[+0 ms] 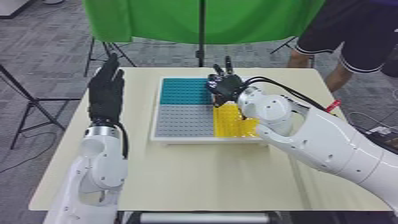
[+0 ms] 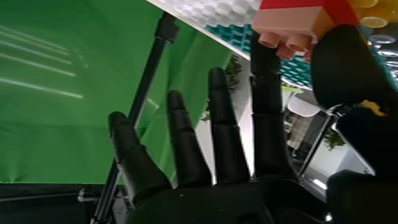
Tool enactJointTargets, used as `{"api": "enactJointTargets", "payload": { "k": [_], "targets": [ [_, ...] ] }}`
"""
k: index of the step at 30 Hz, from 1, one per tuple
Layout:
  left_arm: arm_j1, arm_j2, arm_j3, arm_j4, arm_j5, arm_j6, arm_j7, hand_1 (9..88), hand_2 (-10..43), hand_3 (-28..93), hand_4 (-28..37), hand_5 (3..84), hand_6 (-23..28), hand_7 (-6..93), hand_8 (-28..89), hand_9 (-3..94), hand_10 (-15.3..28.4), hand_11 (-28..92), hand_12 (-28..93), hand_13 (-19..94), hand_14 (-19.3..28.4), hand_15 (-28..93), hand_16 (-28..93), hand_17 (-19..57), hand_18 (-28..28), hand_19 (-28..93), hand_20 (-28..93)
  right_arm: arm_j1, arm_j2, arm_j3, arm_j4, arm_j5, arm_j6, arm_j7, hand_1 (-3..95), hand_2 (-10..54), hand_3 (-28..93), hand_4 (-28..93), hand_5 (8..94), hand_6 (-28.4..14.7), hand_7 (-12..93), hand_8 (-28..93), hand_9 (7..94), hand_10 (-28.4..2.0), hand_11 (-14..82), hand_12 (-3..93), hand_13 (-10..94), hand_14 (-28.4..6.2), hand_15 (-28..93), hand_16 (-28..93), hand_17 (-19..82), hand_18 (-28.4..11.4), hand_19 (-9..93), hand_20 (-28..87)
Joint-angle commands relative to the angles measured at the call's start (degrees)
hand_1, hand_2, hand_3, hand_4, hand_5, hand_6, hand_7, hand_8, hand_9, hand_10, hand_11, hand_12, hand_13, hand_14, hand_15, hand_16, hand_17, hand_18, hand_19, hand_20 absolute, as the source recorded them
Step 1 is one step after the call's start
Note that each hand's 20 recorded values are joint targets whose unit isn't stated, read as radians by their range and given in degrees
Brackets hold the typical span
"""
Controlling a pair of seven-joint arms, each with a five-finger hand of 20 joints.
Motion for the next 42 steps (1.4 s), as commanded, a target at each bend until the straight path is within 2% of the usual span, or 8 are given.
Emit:
{"api": "enactJointTargets", "payload": {
  "k": [1, 14, 22, 26, 27, 29, 42],
  "targets": [
    [0.0, -0.17, 0.11, 0.02, -0.17, -0.18, -0.07, 25.5, 6.3, 73, -19.0, 32.9, 5.4, 10.4, -9, 19.3, 8.3, 5, 15, 9, 9.6, -3, 17, -12.1, 4.2, 10, 17, -2.5, 0.4, -1.1, 1.7, -0.4, -2.3, -0.3, 30.9, -9.5, 89, -24, 48.9, 10.9, 57, 5, 36.1, -7.2, 9.1, 18.5, 21, -11.4, -2, 38, 1, -28.4, 15, 7],
    [0.3, -0.32, -0.09, -0.04, -0.24, -0.18, -0.03, 25.5, 6.3, 73, -19.1, 33.1, 5.5, 10.3, -9, 19.3, 8.4, 5, 15, 9, 9.6, -3, 17, -12.0, 4.2, 10, 17, -2.9, 0.4, -0.6, 1.5, -0.1, -3.5, -1.0, 31.5, -9.5, 89, -25, 49.4, 11.6, 58, 6, 36.2, -7.1, 9.4, 18.3, 21, -11.4, -2, 38, 1, -28.4, 15, 7],
    [0.2, -0.4, -0.1, -0.01, -0.26, -0.24, 0.02, 25.5, 6.4, 73, -19.1, 33.1, 5.5, 10.2, -9, 19.2, 8.4, 5, 15, 9, 9.6, -3, 17, -12.0, 4.2, 10, 17, -2.4, 0.1, 1.4, 1.7, 1.5, -3.4, 0.2, 30.4, -9.5, 90, -24, 48.8, 10.4, 57, 5, 36.3, -7.3, 9.5, 18.2, 21, -11.5, -2, 38, 1, -28.4, 15, 8],
    [0.2, -0.38, -0.18, 0.01, -0.25, -0.15, 0.08, 25.6, 6.4, 73, -19.1, 33.1, 5.5, 10.1, -9, 19.3, 8.4, 5, 15, 9, 9.6, -3, 17, -12.0, 4.2, 10, 17, -2.1, 0.0, 2.0, 1.5, 1.1, -4.3, 0.3, 28.7, -9.5, 91, -23, 48.2, 8.5, 55, -2, 36.2, -7.8, 9.2, 18.5, 21, -11.6, -2, 38, 1, -28.4, 15, 8],
    [0.2, -0.34, -0.11, 0.05, -0.36, -0.16, 0.15, 25.6, 6.4, 73, -19.1, 33.1, 5.5, 10.1, -9, 19.3, 8.4, 5, 15, 9, 9.6, -3, 17, -12.0, 4.2, 10, 17, -1.9, 0.0, 2.1, 1.6, 1.3, -4.5, 0.3, 27.9, -9.5, 91, -22, 48.2, 7.2, 56, -15, 36.1, -8.1, 8.9, 18.7, 21, -11.7, -2, 39, 1, -28.4, 15, 8],
    [0.2, -0.39, -0.06, 0.0, -0.33, -0.17, 0.15, 25.6, 6.4, 73, -19.1, 33.1, 5.5, 10.1, -9, 19.3, 8.4, 5, 15, 9, 9.6, -3, 17, -12.0, 4.2, 10, 17, -1.6, 0.1, 2.0, 1.5, 1.3, -4.6, 0.4, 27.5, -9.5, 91, -22, 47.7, 6.4, 57, -23, 35.9, -8.4, 8.6, 18.8, 21, -11.8, -2, 39, 1, -28.4, 15, 8],
    [0.4, -0.3, 0.01, -0.23, -0.42, -0.24, 0.18, 25.6, 6.3, 73, -19.0, 33.2, 5.5, 10.1, -9, 19.3, 8.4, 5, 15, 9, 9.5, -3, 17, -11.9, 4.3, 10, 17, -1.8, -0.1, 2.8, 0.2, 1.3, -6.6, 0.2, 24.8, -9.5, 91, -21, 41.2, 4.0, 61, -26, 33.9, -9.6, 6.8, 19.7, 19, -13.0, -3, 39, 1, -28.4, 15, 8]
  ]
}}
